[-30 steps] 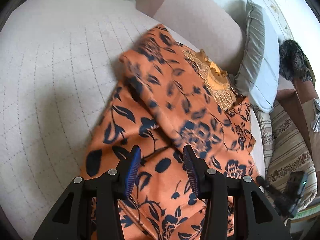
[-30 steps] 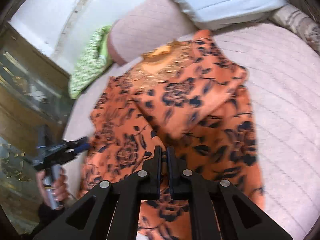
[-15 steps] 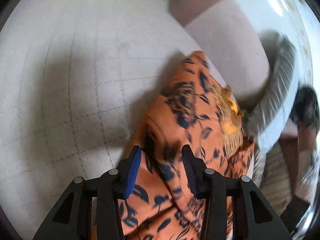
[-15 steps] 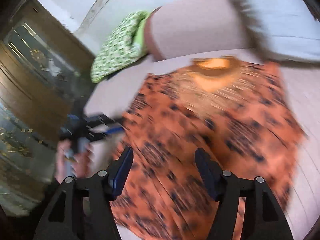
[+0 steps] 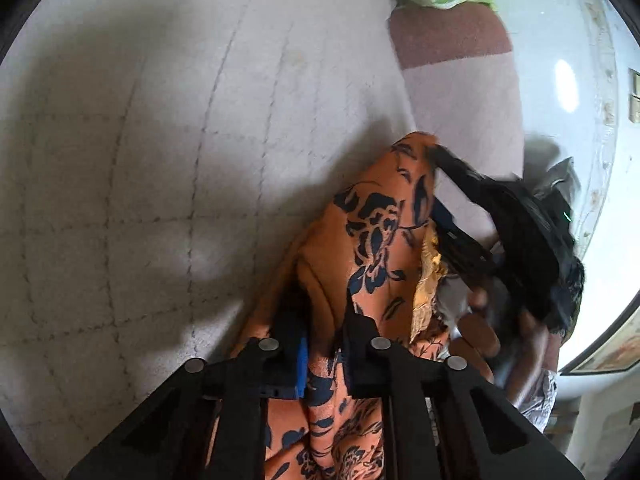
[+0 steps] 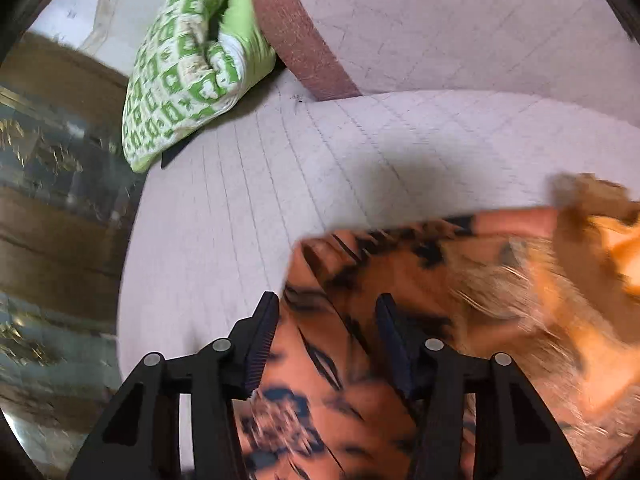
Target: Fold small clothes
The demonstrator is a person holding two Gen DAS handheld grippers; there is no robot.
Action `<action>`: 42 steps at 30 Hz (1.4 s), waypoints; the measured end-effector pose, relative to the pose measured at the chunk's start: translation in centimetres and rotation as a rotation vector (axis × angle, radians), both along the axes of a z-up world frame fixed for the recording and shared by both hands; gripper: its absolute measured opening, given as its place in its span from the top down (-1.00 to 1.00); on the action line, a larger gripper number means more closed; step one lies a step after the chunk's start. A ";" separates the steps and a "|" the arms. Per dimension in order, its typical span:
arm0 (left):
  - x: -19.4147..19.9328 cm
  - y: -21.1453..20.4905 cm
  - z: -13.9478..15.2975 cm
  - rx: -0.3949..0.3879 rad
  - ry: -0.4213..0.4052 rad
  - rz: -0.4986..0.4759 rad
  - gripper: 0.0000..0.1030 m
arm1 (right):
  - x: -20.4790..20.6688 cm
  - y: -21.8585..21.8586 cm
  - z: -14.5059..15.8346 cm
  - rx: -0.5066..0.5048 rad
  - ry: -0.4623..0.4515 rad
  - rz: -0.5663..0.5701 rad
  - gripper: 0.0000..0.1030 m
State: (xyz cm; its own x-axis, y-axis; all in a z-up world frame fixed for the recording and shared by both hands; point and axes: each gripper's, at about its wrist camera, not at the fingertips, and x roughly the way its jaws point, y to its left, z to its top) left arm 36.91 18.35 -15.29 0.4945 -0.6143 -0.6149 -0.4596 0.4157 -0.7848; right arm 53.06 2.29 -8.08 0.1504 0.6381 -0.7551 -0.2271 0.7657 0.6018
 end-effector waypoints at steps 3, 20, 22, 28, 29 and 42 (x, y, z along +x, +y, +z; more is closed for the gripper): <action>-0.6 0.3 1.4 0.047 -0.021 0.013 0.90 | 0.2 1.2 0.0 -0.024 0.009 0.023 0.91; -2.6 -0.3 5.7 0.151 -0.075 0.006 0.10 | -14.8 -10.3 7.2 0.046 -0.236 -0.075 -0.12; -2.8 -1.9 5.7 0.151 -0.064 -0.053 0.10 | -19.7 -14.6 6.0 0.029 -0.215 -0.131 -0.12; -3.5 -6.5 7.1 0.263 -0.098 -0.190 0.10 | -30.6 -26.4 0.8 -0.006 -0.109 -0.378 -0.14; -4.4 -6.9 8.2 0.285 -0.108 -0.208 0.10 | -31.5 -27.3 0.0 -0.006 -0.102 -0.403 -0.14; -21.0 -7.7 12.0 0.611 -0.156 -0.269 0.10 | -35.1 -27.3 -1.5 -0.034 -0.135 -0.377 0.78</action>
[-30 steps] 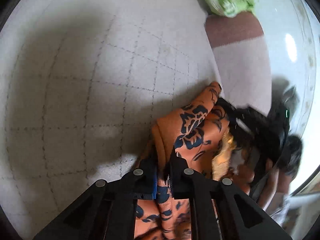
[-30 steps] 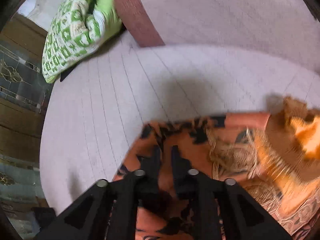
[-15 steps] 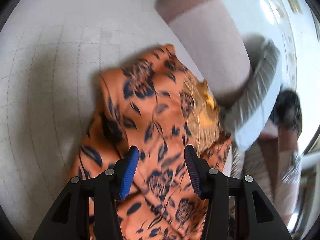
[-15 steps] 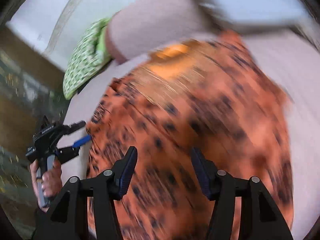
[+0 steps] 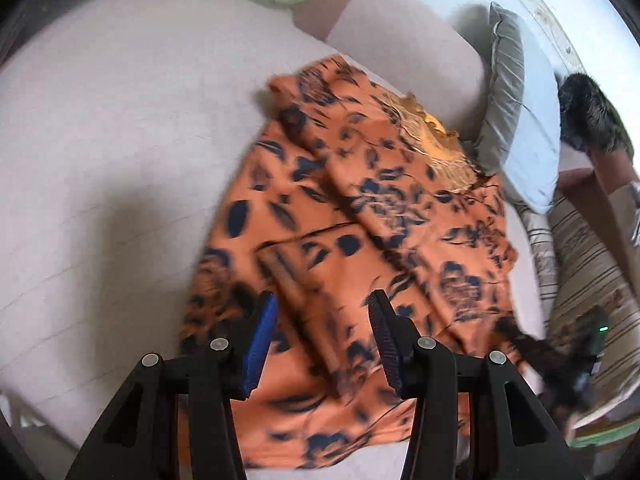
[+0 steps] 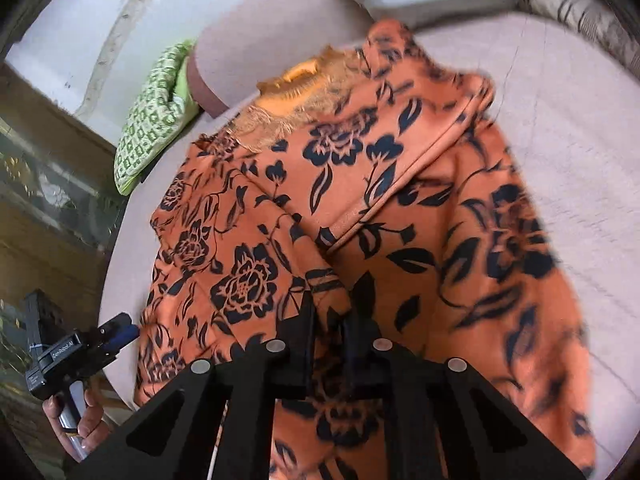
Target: Fold small clothes
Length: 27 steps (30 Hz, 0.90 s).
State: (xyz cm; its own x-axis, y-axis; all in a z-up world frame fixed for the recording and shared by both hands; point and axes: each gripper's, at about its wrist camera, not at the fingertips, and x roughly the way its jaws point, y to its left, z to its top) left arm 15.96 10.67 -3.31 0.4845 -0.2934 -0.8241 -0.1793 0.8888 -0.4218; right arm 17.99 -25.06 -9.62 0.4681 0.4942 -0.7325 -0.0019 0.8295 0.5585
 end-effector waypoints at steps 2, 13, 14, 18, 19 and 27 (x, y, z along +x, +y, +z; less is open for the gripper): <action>-1.4 0.5 0.6 0.065 -0.015 0.023 0.10 | -0.3 -0.5 -0.7 0.039 0.010 -0.007 0.61; -4.8 3.6 1.7 0.052 -0.015 0.113 0.02 | -7.6 -4.2 2.0 0.094 -0.136 -0.077 -0.32; -4.6 3.9 1.3 0.044 -0.020 0.123 0.02 | -8.2 -5.0 1.8 0.087 -0.125 -0.109 -0.34; -4.9 4.9 1.1 0.073 0.002 0.146 -0.06 | -8.5 -8.1 0.6 0.155 -0.072 -0.236 -0.34; -4.9 5.0 0.6 0.063 0.033 0.137 -0.06 | -8.4 -8.4 0.2 0.127 -0.046 -0.262 -0.34; -4.9 4.6 -1.2 0.054 0.141 0.082 -0.02 | -8.5 -8.5 0.9 -0.053 -0.006 -0.296 -0.33</action>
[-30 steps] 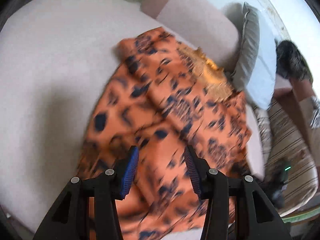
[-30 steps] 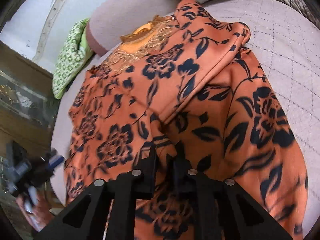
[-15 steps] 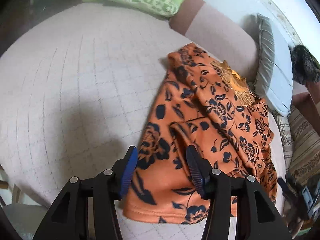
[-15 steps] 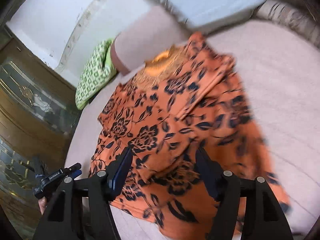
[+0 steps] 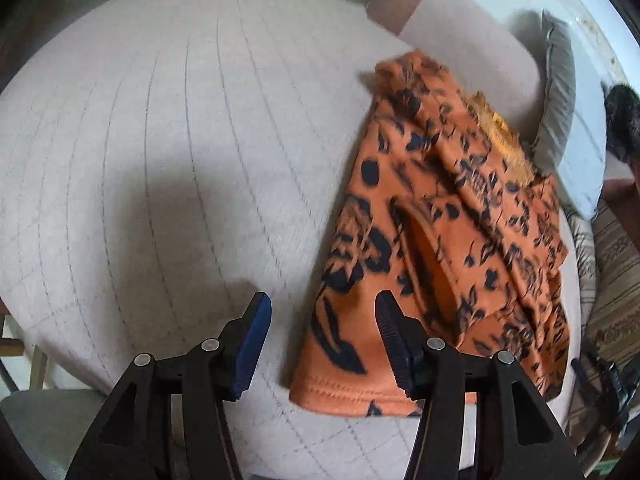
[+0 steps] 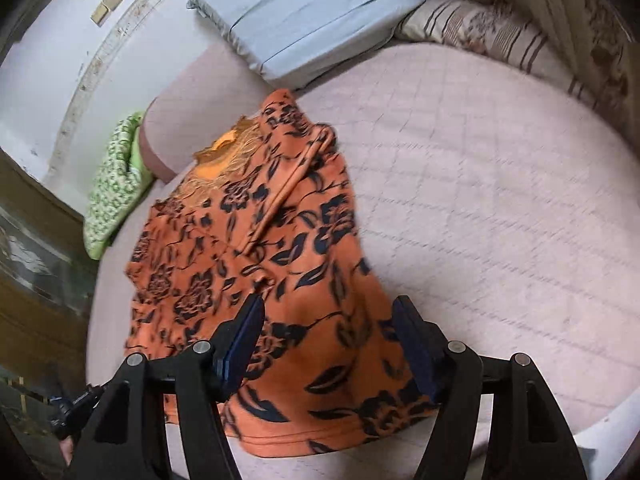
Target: Fold small clothes
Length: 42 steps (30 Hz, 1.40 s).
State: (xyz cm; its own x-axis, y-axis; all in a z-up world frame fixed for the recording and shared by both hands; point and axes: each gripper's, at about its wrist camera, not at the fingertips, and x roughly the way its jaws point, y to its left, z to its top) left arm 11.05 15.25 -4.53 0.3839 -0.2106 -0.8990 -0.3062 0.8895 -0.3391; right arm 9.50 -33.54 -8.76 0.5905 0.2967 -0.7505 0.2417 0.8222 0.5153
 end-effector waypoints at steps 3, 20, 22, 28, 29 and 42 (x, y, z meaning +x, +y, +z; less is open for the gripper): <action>-0.8 -0.6 -0.3 -0.052 0.028 -0.046 0.04 | -0.1 -0.8 -0.1 -0.022 0.048 0.002 -0.33; -0.8 -1.9 -1.0 -0.008 0.036 -0.061 0.70 | -1.6 -0.3 -3.9 0.001 0.294 0.094 0.87; -0.9 -1.9 -0.4 -0.013 0.031 -0.071 0.88 | -1.8 -0.5 -3.2 0.026 0.268 0.098 0.89; -3.6 0.4 4.3 -0.037 -0.036 -0.090 0.89 | -4.5 -1.8 1.5 -0.010 0.175 0.123 0.90; -3.8 0.6 4.6 -0.009 -0.031 -0.091 0.89 | -4.7 -1.9 1.9 -0.024 0.172 0.135 0.90; -2.9 -0.4 2.5 0.110 0.133 -0.081 0.79 | -3.7 -1.2 -0.5 -0.110 0.280 0.186 0.75</action>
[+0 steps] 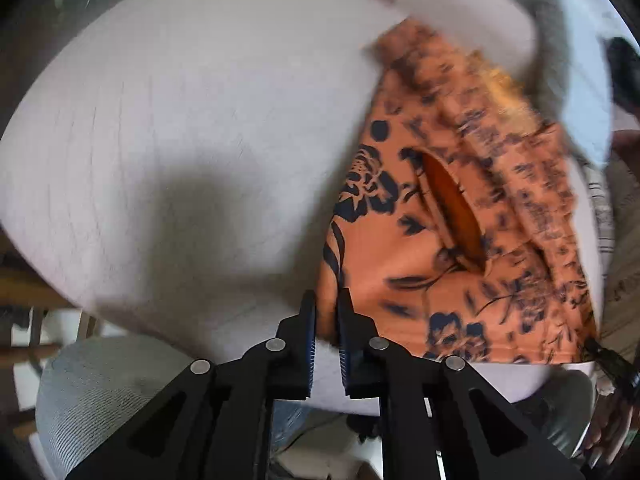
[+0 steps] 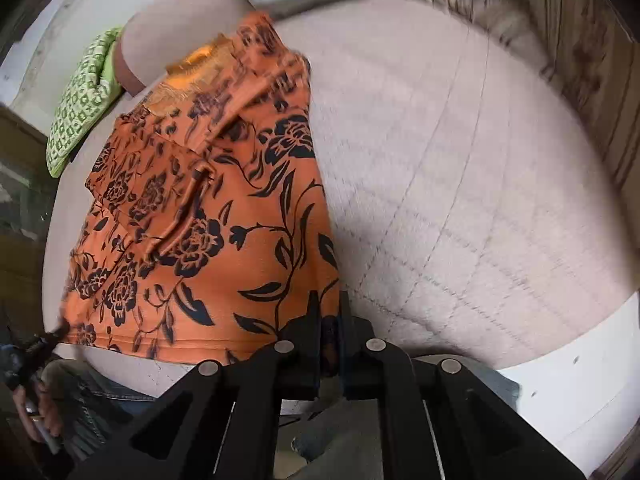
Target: Fold small clothes
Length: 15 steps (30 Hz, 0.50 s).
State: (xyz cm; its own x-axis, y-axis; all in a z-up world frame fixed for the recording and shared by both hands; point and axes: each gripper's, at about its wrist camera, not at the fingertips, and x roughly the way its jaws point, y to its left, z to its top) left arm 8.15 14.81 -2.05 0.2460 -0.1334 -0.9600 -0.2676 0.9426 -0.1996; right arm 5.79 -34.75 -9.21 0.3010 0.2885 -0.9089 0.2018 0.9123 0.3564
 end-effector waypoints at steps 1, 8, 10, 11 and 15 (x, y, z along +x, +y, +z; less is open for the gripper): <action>-0.2 0.0 -0.2 -0.010 0.025 -0.011 0.79 | -0.1 -0.4 0.0 0.026 -0.015 -0.006 0.72; -0.9 -0.8 3.7 -0.096 -0.182 -0.092 0.20 | -0.4 -0.9 4.6 0.081 -0.283 -0.019 -0.31; 0.1 -1.1 4.5 -0.106 -0.215 -0.092 0.17 | 1.2 -0.4 5.4 0.160 -0.329 -0.008 -0.31; 0.9 -1.2 4.6 -0.114 -0.228 -0.088 0.16 | 2.2 0.0 5.5 0.199 -0.337 0.001 -0.31; 4.8 -2.2 4.9 -0.150 -0.300 -0.095 0.11 | 6.0 1.6 5.6 0.283 -0.401 -0.014 -0.31</action>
